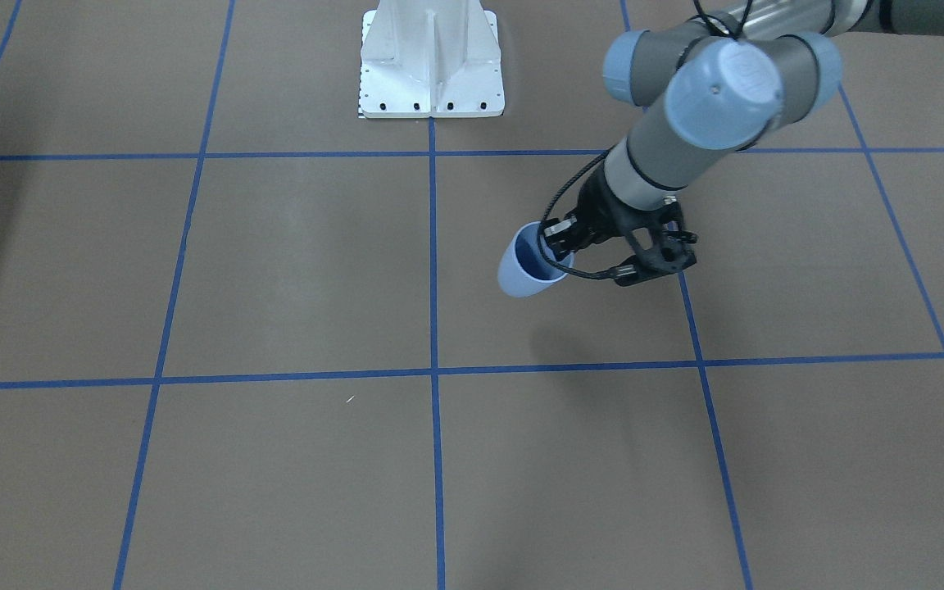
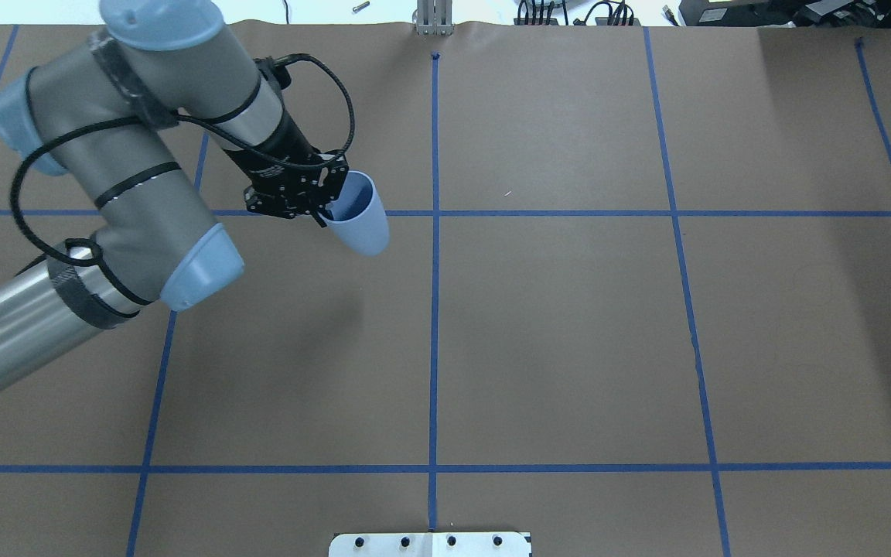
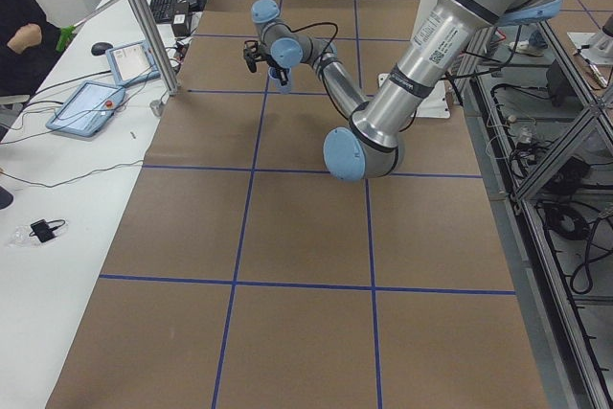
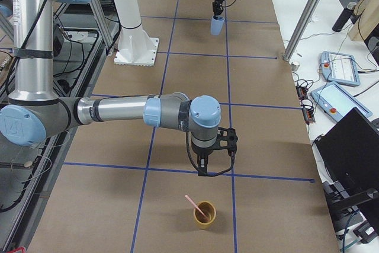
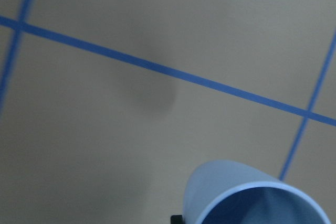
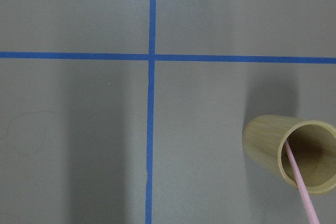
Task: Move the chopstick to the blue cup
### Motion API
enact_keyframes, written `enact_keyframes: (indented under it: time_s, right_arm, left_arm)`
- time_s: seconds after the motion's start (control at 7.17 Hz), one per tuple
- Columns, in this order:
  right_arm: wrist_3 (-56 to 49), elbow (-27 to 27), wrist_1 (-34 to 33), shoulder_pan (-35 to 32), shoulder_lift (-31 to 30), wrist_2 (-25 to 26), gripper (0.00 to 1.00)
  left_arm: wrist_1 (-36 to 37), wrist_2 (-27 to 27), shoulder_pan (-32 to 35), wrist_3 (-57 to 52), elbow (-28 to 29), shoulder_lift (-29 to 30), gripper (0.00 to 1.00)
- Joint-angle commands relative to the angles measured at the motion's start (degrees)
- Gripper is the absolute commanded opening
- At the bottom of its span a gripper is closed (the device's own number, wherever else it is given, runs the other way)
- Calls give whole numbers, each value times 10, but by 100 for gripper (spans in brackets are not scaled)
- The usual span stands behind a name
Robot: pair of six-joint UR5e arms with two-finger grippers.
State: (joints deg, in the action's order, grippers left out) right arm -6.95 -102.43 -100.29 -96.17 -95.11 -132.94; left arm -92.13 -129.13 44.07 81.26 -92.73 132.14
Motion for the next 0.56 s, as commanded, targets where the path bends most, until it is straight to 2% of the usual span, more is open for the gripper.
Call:
enact_keyframes:
  time_s: [0.0,0.42]
  right_arm:
    - [3,-1,17,0,-4,-45,100]
    - [4,-2,18,0,-4,-46,100]
  left_arm:
    - [-7,59,-42,36,94,78,0]
    - [-7,93,-71,36,118,94,0]
